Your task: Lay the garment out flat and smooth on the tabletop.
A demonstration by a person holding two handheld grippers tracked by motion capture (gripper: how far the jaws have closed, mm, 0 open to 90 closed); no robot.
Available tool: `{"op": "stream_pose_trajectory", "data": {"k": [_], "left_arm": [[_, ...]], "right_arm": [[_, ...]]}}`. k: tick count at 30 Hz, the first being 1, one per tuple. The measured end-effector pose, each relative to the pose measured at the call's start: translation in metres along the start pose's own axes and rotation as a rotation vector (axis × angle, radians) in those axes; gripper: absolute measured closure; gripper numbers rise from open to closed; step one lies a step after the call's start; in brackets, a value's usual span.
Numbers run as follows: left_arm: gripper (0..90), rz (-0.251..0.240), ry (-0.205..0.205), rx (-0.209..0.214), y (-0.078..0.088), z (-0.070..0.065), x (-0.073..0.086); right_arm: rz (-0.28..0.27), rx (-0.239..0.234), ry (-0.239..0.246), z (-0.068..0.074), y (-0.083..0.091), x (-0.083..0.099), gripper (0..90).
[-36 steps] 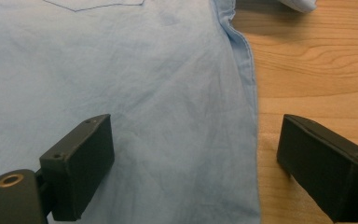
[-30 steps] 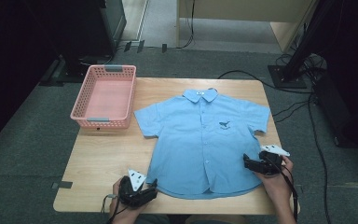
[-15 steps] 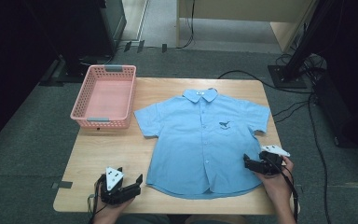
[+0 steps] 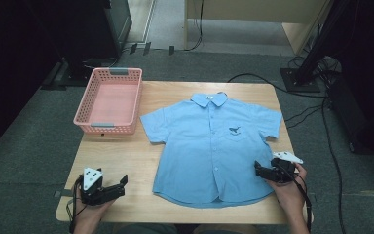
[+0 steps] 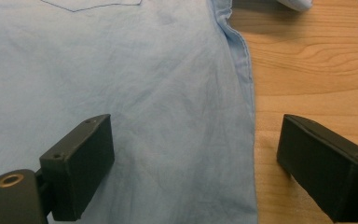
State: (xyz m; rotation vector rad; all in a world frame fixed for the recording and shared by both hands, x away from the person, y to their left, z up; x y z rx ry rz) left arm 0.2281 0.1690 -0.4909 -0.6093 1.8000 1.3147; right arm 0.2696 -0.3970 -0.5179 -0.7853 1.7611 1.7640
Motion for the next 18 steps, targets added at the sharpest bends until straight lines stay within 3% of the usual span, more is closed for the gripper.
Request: {"op": "stream_pose_trajectory", "data": {"k": [5,12,18], "left_arm": [[0.3,-0.009,-0.015,-0.030,-0.002,0.022,0.000],[0.0,-0.014,-0.007,-0.050,-0.005,0.047,0.003],[0.0,0.010,-0.001,-0.058,-0.008,0.066,0.007]], "right_arm": [[0.000,0.000,0.000,0.000,0.000,0.000,10.5],[0.000,0.000,0.001,0.000,0.000,0.000,10.5],[0.000,0.000,0.000,0.000,0.000,0.000,10.5]]}}
Point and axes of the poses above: each handheld gripper's, and its own axes: y roughly backward along the jaws, x roughly out of its underside, z roughly to its left, the point moved 1 cm from there along -y, roughly forward along the jaws, and after that the axes turned 3 degrees about x, right-handed, at the moved point
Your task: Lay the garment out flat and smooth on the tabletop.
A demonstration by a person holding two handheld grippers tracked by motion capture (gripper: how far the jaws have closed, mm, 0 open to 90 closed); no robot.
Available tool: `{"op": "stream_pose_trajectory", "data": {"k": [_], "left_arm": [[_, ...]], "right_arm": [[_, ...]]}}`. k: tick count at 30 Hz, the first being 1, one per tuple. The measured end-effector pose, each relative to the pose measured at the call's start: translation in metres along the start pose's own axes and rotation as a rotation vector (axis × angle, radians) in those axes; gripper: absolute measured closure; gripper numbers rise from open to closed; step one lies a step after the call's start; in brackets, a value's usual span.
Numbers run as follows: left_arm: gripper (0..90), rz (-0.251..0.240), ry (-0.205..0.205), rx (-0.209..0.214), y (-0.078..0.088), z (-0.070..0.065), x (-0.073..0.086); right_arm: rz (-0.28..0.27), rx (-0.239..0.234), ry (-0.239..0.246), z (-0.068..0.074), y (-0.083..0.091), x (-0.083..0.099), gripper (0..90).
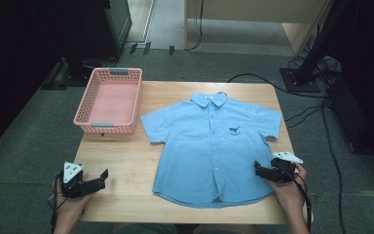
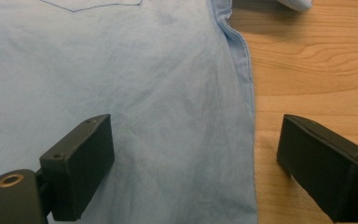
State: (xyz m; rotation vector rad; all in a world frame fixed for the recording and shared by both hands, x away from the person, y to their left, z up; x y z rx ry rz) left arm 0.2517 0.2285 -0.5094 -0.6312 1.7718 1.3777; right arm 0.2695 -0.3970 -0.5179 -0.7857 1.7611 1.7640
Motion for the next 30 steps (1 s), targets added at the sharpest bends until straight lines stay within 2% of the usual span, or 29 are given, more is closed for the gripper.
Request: {"op": "stream_pose_trajectory", "data": {"k": [1,4,15,17,19,23,30], "left_arm": [[0.0,0.000,0.004,-0.001,0.000,0.002,0.000],[0.0,0.007,-0.022,-0.017,0.000,0.007,0.000],[0.0,0.084,-0.083,-0.019,0.002,0.019,0.003],[0.0,0.097,-0.078,-0.011,0.001,0.020,0.003],[0.0,0.121,-0.079,-0.002,0.000,0.019,0.004],[0.0,0.206,-0.098,0.033,-0.005,0.017,0.004],[0.0,0.205,-0.095,0.032,-0.006,0.017,0.004]], "right_arm": [[0.000,0.000,0.000,0.000,0.000,0.000,10.5],[0.000,0.000,0.000,0.000,0.000,0.000,10.5],[0.000,0.000,0.000,0.000,0.000,0.000,10.5],[0.000,0.000,0.002,0.000,0.000,0.000,10.5],[0.000,-0.001,0.003,0.000,0.000,0.000,10.5],[0.000,-0.002,0.002,-0.001,0.000,0.000,10.5],[-0.006,-0.017,-0.002,-0.003,0.002,0.001,10.6]]}}
Point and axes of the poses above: each handheld gripper's, and its own axes: y roughly backward along the jaws, x roughly out of its underside, z roughly to its left, the point moved 1 cm from there along -y, roughly forward along the jaws, and after that the axes turned 3 degrees about x, right-handed, at the moved point
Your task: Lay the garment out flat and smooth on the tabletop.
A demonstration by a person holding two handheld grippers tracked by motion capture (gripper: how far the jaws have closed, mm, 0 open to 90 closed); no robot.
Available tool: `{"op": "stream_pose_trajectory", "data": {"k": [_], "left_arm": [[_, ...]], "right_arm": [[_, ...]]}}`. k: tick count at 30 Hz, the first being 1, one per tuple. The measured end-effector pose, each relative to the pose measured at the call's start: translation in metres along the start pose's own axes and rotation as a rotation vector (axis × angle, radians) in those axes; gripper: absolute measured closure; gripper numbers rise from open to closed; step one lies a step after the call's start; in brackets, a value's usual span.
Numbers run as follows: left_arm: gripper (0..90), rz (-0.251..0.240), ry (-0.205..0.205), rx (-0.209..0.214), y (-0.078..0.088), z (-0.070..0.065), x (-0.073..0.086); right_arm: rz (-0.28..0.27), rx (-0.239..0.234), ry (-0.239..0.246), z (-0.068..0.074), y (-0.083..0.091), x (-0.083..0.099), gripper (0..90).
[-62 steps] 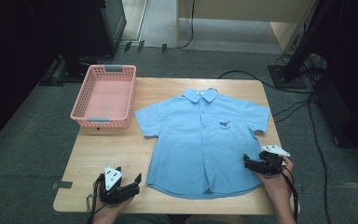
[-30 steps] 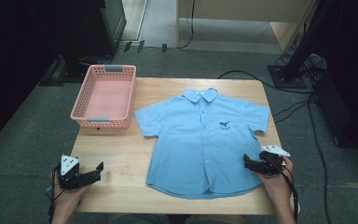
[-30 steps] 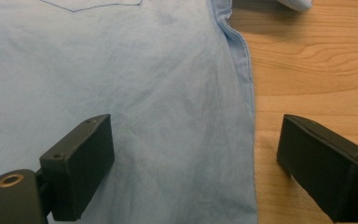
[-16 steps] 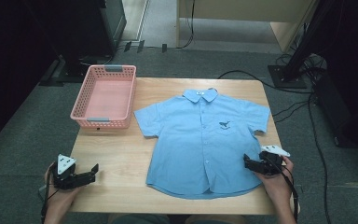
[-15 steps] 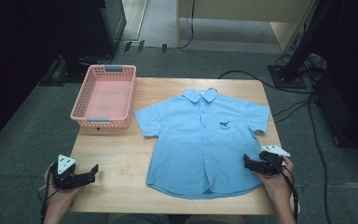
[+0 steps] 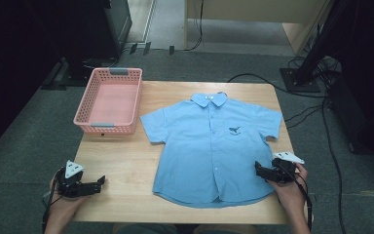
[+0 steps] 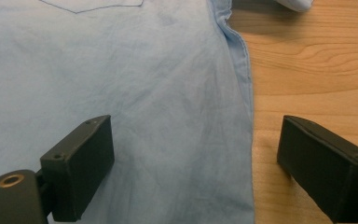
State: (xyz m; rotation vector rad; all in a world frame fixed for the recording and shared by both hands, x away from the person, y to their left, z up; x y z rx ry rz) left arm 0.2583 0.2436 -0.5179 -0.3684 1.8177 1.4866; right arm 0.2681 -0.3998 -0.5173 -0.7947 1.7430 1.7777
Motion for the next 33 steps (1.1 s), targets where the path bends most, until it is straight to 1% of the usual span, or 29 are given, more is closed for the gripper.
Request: {"op": "stream_pose_trajectory", "data": {"k": [2,4,6,12,19,28,33], "left_arm": [[0.0,0.000,0.000,0.000,0.000,0.000,0.000],[0.0,0.000,0.001,-0.001,0.000,0.000,0.000],[0.0,-0.001,0.001,-0.001,0.000,0.000,0.000],[0.0,-0.002,0.003,-0.001,0.000,0.000,0.000],[0.0,-0.002,0.005,-0.001,0.000,0.000,0.000],[0.0,-0.003,0.005,-0.001,0.000,0.000,0.000],[0.0,-0.004,0.006,0.001,0.000,0.000,0.000]], "right_arm": [[-0.008,-0.003,-0.010,-0.002,0.002,-0.001,10.6],[-0.023,-0.021,-0.038,-0.005,0.006,-0.002,10.6],[-0.030,-0.029,-0.054,-0.007,0.010,-0.004,10.6],[-0.042,-0.044,-0.080,-0.013,0.025,-0.007,10.6],[-0.044,-0.032,-0.037,-0.012,0.039,-0.004,10.6],[-0.051,-0.026,-0.022,-0.013,0.057,0.003,10.6],[-0.058,-0.019,-0.021,-0.017,0.066,0.007,10.6]]}}
Point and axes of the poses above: each handheld gripper's, and its own axes: y roughly backward along the jaws, x roughly out of its underside, z roughly to its left, the point moved 1 cm from there along -y, roughly forward along the jaws, and after that the axes turned 3 degrees about x, right-handed, at the moved point
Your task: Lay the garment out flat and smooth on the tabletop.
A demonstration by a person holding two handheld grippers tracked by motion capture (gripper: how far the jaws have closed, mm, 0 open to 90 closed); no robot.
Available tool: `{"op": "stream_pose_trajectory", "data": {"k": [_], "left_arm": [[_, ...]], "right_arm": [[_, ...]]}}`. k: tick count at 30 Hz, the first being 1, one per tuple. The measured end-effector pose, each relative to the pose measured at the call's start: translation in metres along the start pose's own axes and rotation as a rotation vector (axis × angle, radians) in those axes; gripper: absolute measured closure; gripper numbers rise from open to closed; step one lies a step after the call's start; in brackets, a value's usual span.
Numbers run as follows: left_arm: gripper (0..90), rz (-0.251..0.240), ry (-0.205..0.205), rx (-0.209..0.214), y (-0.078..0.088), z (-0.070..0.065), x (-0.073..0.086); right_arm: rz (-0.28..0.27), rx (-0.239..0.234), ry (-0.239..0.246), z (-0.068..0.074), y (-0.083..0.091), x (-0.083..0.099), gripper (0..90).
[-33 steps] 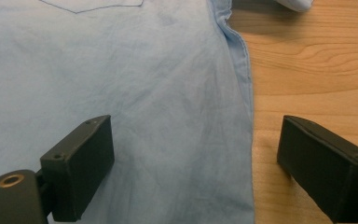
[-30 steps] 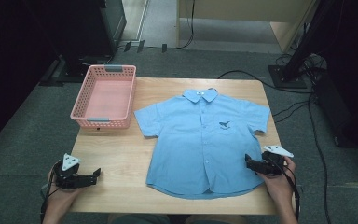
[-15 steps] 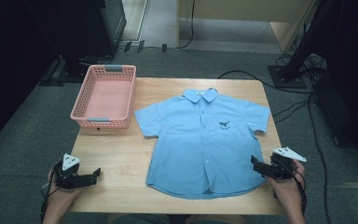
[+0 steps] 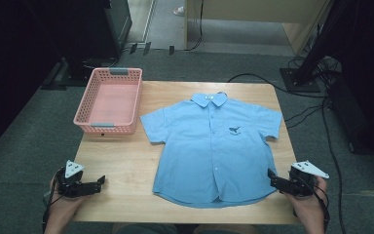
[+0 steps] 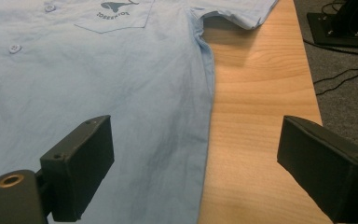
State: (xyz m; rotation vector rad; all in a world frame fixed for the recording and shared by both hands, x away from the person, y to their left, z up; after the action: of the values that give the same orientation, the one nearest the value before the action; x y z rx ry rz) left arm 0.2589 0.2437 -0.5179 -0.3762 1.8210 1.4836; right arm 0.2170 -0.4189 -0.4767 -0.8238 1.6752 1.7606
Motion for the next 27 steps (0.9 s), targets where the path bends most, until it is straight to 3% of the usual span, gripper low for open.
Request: {"op": "stream_pose_trajectory", "data": {"k": [16,27], "left_arm": [[0.0,-0.002,0.005,0.008,0.001,0.001,0.000],[0.0,-0.002,0.004,0.008,0.001,0.001,0.000]], "right_arm": [[0.042,0.029,-0.005,-0.014,0.011,0.032,9.7],[0.079,0.036,-0.024,-0.023,0.006,0.050,9.4]]}}
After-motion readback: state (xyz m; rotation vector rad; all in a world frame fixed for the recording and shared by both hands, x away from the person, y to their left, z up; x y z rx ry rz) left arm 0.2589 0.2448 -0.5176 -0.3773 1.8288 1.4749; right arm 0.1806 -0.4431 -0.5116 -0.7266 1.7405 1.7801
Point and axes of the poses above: each handheld gripper's, and its own axes: y roughly backward along the jaws, x roughly out of its underside, z roughly to its left, the point moved 1 cm from there along -y, roughly forward along the jaws, and after that the axes turned 3 degrees about x, right-handed, at the moved point
